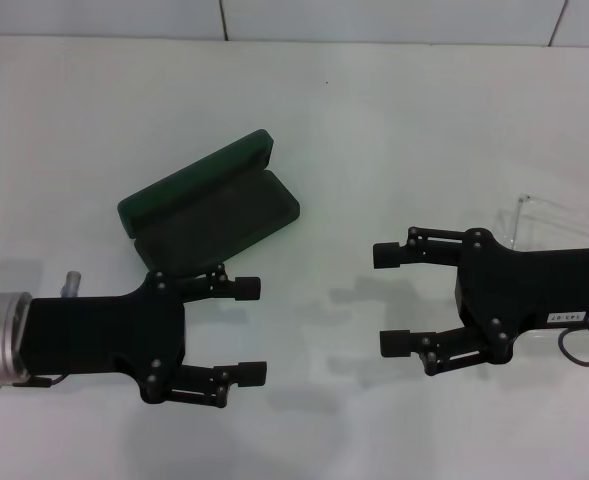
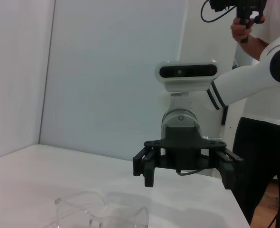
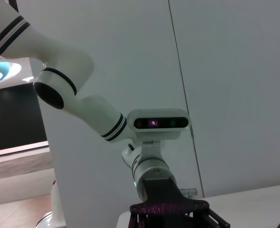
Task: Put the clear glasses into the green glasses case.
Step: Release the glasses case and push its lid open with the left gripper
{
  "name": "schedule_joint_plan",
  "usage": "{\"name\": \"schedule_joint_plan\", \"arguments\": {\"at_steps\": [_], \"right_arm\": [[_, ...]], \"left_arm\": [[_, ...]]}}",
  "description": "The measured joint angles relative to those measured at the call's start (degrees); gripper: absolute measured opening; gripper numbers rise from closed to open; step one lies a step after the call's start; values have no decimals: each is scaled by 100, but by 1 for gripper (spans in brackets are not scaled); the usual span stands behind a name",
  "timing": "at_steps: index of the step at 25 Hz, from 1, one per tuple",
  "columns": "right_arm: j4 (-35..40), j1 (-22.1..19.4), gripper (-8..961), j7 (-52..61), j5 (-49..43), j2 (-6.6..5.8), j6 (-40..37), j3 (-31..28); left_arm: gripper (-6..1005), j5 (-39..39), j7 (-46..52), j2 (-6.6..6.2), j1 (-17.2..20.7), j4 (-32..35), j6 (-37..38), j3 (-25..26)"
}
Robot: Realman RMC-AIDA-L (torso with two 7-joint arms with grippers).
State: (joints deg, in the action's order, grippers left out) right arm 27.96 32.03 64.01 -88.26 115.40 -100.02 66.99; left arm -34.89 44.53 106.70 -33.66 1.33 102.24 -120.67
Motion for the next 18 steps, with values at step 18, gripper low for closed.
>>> {"name": "schedule_joint_plan", "arguments": {"at_steps": [18], "right_arm": [[35, -111, 870, -45, 5, -44, 100, -21]], "left_arm": [[848, 386, 153, -17, 53, 50, 331, 225]]}}
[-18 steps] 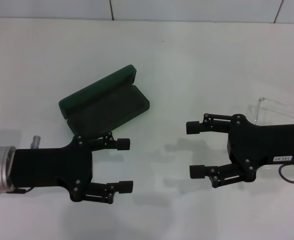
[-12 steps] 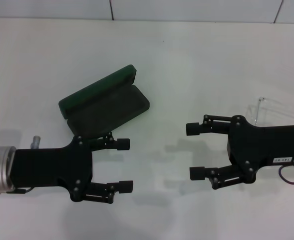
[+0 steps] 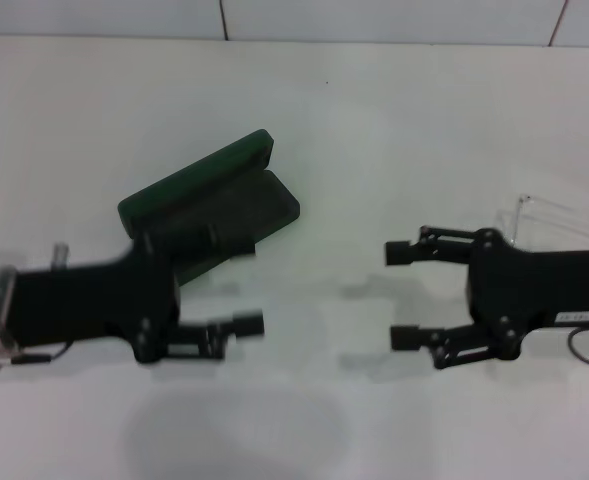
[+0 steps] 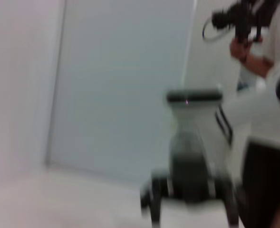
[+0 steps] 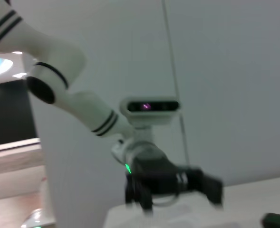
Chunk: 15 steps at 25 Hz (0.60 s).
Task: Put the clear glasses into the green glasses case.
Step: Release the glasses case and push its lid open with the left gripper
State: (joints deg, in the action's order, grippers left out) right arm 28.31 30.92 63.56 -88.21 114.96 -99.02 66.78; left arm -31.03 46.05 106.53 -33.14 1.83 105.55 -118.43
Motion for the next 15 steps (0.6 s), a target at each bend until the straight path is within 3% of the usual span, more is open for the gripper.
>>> {"name": "schedule_joint_plan", "arguments": {"at_steps": [2, 3, 6, 10, 12, 15], "right_arm": [[58, -82, 870, -2, 2, -93, 41, -125], [100, -136, 870, 8, -4, -164, 54, -229], [196, -298, 869, 90, -48, -378, 119, -607], [347, -636, 863, 169, -69, -628, 153, -1226], [586, -867, 860, 168, -75, -649, 130, -1487], [1096, -1245, 855, 167, -158, -561, 113, -1904]], "left_arm": [[845, 260, 94, -5, 18, 4, 213, 173], [843, 478, 294, -69, -6, 11, 310, 307], [839, 765, 967, -287, -198, 19, 316, 435], [833, 786, 2228, -656, -880, -36, -229, 308], [830, 708, 2552, -793, -1264, -49, -637, 17], [825, 692, 3025, -903, -1785, -114, -1248, -606]]}}
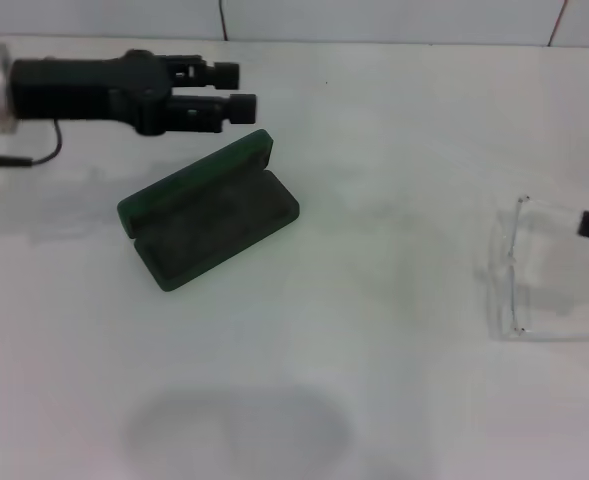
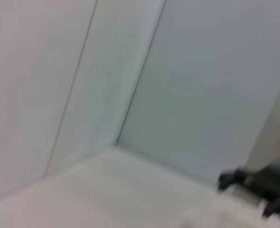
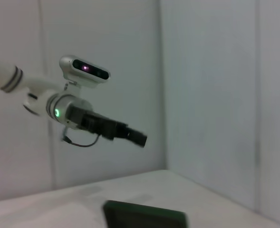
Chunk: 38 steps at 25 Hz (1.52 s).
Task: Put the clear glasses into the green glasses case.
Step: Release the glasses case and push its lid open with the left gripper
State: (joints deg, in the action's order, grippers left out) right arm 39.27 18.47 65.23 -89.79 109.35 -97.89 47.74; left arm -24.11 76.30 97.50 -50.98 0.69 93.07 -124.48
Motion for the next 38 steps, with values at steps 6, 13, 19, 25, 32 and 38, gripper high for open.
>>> {"name": "schedule_joint_plan", "arguments": {"at_steps": [6, 13, 19, 25, 32, 38], "right_arm": [[313, -265, 846, 8, -143, 149, -112, -569], [294, -339, 813, 11, -192, 208, -307, -600], [289, -343, 783, 8, -208, 240, -316, -602], [289, -299, 779, -8, -210, 238, -311, -578], [289, -158, 778, 9, -347, 236, -280, -564], [290, -135, 778, 13, -363, 271, -264, -549]], "left_arm": [[816, -12, 1611, 126, -1300, -747, -502, -2064], [719, -43, 2067, 1693, -2622, -3743, -163, -3822], [696, 471, 1731, 2198, -2943, -5427, 546, -3841], [607, 902, 1686, 2179, -2672, -5600, 662, -3854], [600, 1029, 1612, 2165, -2573, -5715, 601, -3865], [593, 876, 1613, 2180, -2634, -5814, 551, -3869]]}}
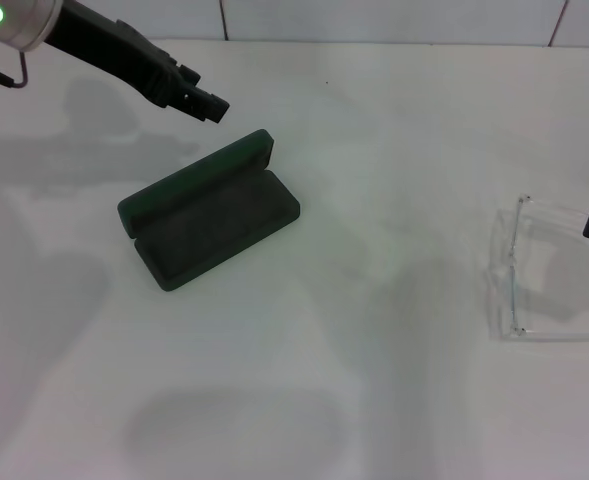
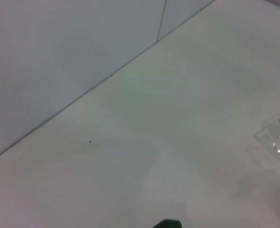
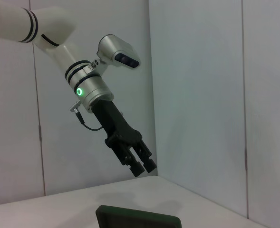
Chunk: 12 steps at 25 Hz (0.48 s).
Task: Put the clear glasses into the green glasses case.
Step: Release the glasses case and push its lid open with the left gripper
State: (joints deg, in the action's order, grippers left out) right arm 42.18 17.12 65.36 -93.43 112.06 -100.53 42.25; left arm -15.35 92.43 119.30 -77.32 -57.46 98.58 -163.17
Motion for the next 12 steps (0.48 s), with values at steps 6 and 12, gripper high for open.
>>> {"name": "schedule_joint_plan", "arguments": {"at_steps": [6, 12], "right_arm": [[1, 22, 777, 2, -131, 21, 18, 3], [1, 46, 776, 3, -166, 31, 26, 3]], "left_arm": [[587, -247, 1, 31, -20, 51, -154, -4], [580, -318, 25, 38, -59, 51, -207, -4]]}}
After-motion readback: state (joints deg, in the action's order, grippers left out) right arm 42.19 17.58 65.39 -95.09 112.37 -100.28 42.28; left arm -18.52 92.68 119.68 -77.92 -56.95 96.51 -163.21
